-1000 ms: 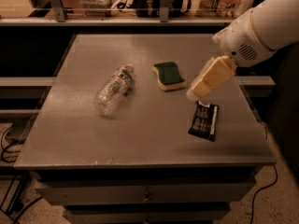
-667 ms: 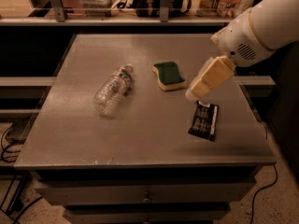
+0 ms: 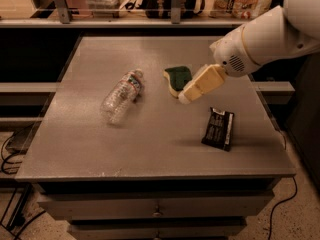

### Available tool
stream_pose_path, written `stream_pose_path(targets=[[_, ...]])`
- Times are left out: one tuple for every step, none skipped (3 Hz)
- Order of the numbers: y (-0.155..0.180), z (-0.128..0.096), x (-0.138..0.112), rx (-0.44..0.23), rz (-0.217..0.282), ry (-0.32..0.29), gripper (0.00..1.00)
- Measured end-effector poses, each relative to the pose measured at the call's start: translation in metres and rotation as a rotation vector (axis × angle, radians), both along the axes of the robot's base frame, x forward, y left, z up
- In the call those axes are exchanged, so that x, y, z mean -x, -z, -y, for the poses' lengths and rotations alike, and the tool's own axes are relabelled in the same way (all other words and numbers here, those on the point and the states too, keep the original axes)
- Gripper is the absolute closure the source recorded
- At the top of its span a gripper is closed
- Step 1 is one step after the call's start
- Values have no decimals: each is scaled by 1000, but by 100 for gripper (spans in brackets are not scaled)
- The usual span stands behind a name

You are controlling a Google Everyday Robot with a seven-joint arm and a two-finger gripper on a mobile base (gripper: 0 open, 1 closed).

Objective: Pick sponge

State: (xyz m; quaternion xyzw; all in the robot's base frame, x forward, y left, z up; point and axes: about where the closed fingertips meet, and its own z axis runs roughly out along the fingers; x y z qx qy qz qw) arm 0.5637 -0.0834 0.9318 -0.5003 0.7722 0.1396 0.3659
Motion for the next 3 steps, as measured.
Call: stream_pose_path(targets=[[19,-15,-22,-43,13,9,0],[42,-25,-43,-65,9,29,0],[68,-33,-58,-77,-10,56,0]])
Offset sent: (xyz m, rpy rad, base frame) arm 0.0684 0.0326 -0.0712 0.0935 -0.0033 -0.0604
